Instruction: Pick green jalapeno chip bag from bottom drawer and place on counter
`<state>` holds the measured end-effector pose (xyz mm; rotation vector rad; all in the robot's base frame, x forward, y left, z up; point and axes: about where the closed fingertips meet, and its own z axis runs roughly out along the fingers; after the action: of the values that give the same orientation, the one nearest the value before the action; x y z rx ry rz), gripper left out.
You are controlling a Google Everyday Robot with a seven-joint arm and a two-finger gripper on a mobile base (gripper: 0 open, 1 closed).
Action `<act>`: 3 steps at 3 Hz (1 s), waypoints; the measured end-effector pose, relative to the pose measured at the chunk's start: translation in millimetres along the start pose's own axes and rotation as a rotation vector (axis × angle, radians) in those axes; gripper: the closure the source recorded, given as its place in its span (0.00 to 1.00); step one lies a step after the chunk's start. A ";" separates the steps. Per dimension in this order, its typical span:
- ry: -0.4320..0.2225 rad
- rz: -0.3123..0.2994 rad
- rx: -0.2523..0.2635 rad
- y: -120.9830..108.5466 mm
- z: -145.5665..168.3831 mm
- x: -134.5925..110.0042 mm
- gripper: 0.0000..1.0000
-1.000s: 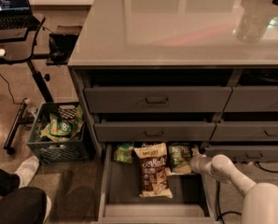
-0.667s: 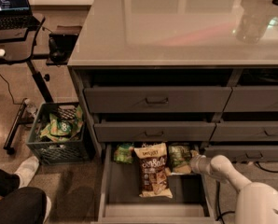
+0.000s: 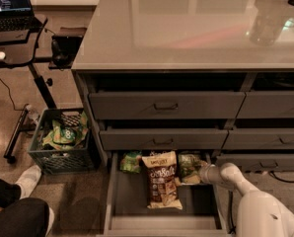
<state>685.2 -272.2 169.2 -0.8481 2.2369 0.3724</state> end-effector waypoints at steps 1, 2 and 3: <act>0.036 -0.015 -0.019 0.6 15.7 10.5 0.15; 0.056 -0.029 -0.036 0.8 27.7 16.5 0.14; 0.065 -0.044 -0.053 2.5 36.9 20.3 0.13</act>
Offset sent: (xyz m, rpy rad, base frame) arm 0.0147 0.0008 -0.0450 -0.0510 0.0563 0.0671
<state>691.6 -262.0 128.8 -0.9477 2.2724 0.3897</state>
